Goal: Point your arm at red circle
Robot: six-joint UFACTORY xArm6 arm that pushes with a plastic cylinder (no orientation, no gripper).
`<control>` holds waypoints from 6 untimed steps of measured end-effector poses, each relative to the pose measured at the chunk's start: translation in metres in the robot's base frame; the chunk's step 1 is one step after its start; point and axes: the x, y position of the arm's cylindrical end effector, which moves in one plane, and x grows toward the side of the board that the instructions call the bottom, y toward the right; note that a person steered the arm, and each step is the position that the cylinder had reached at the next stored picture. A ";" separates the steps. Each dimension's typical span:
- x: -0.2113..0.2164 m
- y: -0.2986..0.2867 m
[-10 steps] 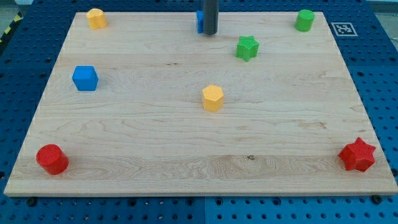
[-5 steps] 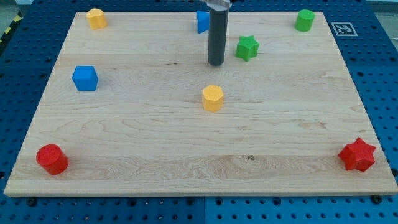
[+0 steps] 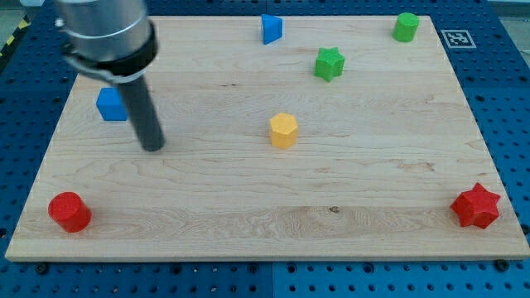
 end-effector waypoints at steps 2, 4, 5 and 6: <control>0.015 -0.129; 0.125 -0.129; 0.139 -0.129; 0.139 -0.123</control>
